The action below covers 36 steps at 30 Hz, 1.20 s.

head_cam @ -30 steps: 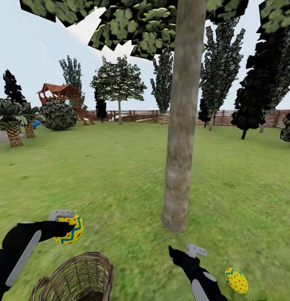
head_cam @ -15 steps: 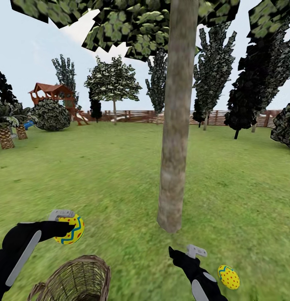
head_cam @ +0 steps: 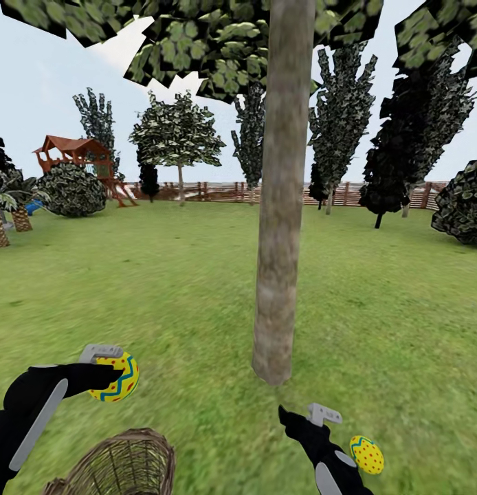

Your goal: Take the three Easter eggs out of the wicker basket on the lawn in the garden, then place them on the lawn next to a single tree (choose any tree) so that all three eggs are next to the same tree and none are left in the basket.

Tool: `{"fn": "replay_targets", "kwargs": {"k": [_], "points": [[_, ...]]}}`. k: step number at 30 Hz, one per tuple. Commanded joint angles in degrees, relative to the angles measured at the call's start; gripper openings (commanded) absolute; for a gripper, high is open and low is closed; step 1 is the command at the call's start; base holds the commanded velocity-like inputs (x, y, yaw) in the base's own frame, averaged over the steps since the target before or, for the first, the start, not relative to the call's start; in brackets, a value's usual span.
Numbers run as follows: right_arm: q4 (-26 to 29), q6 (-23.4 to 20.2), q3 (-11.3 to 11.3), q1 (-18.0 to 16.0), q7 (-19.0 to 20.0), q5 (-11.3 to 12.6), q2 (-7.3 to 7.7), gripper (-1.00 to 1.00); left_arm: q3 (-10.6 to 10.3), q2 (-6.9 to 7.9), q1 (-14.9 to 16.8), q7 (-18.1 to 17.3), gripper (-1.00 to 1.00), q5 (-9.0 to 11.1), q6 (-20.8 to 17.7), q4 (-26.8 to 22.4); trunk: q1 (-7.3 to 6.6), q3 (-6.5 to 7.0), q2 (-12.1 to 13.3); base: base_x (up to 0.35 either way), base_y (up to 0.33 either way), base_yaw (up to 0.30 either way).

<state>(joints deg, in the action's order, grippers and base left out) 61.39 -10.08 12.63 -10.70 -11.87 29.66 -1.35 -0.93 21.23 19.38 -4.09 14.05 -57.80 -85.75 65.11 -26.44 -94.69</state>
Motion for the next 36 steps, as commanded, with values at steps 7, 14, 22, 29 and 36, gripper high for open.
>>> {"fn": "replay_targets", "kwargs": {"k": [7, 14, 22, 29, 36], "points": [[-0.4, 0.6, 0.1, 0.0, -0.5, 0.4, 0.04, 1.0, 0.0, 0.04, 0.0, -0.3, -1.0, -0.2, -0.2, 0.0, -1.55, 1.19, 2.8, 0.0, 0.0, -0.003], [-0.4, 0.6, 0.1, 0.0, -0.5, 0.7, -0.02, 1.0, 0.0, 0.04, 0.0, -0.3, -1.0, -0.2, -0.2, 0.0, -3.08, 2.7, 5.6, 0.0, 0.0, -0.114], [-0.5, 0.6, 0.1, 0.0, -0.5, 0.7, -0.02, 1.0, 0.0, 0.04, 0.0, -0.3, -1.0, -0.2, -0.2, 0.0, -4.84, 4.65, 8.8, 0.0, 0.0, -0.21], [-0.5, 0.6, 0.1, 0.0, -0.5, 0.7, -0.05, 1.0, 0.0, 0.04, 0.0, -0.3, -1.0, -0.2, -0.2, 0.0, -6.38, 6.36, 11.6, 0.0, 0.0, -0.213], [-0.5, 0.6, 0.1, 0.0, -0.5, 0.7, -0.05, 1.0, 0.0, 0.04, 0.0, -0.3, -1.0, -0.2, -0.2, 0.0, -7.92, 8.08, 14.4, 0.0, 0.0, -0.213]]}}
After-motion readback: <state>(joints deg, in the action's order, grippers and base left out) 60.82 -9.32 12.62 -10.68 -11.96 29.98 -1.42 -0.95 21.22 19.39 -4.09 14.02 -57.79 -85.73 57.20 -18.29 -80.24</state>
